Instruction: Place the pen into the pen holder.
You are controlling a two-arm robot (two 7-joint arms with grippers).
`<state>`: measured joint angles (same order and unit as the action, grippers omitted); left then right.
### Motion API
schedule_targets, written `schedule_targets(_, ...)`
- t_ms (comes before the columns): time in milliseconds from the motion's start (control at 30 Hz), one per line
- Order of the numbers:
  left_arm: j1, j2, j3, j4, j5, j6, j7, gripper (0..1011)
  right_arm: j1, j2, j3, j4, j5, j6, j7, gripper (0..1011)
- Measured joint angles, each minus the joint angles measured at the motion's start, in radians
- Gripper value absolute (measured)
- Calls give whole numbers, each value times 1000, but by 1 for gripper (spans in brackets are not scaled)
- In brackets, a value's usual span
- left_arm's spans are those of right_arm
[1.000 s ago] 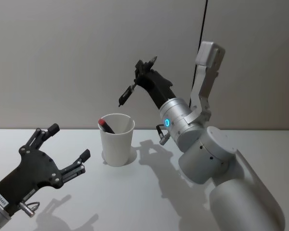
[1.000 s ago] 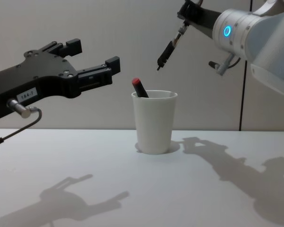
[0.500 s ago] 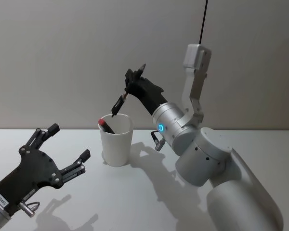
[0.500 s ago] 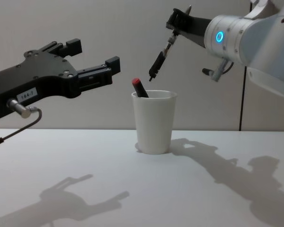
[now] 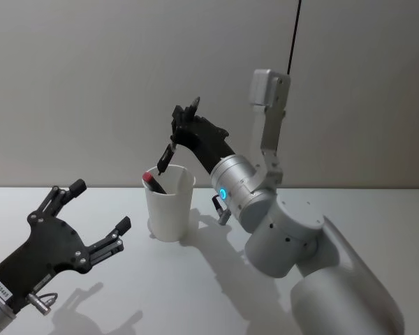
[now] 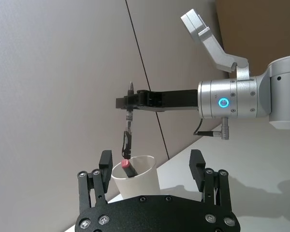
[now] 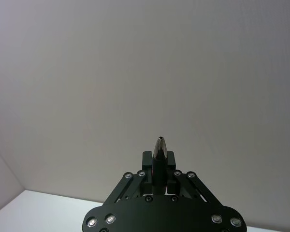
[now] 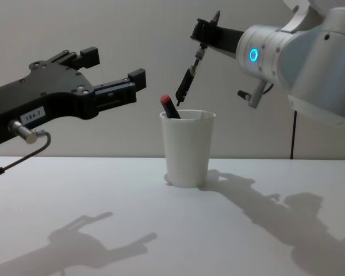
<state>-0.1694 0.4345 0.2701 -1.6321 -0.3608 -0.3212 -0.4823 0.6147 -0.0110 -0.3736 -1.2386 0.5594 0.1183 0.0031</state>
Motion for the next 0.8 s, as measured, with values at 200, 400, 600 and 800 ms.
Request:
schedule_targets(200,0,0,0,0,0,0,0,1000,2,-2,-19,17,-42,-43,0,151)
schedule_targets(400,0,0,0,0,0,0,0,1000,10,-8,-32,34,-78,-77,-5,151)
schedule_targets(600,0,0,0,0,0,0,0,1000,18,-12,-41,51,-108,-94,-16,151)
schedule_targets(800,0,0,0,0,0,0,0,1000,21,-12,-44,59,-130,-103,-25,151)
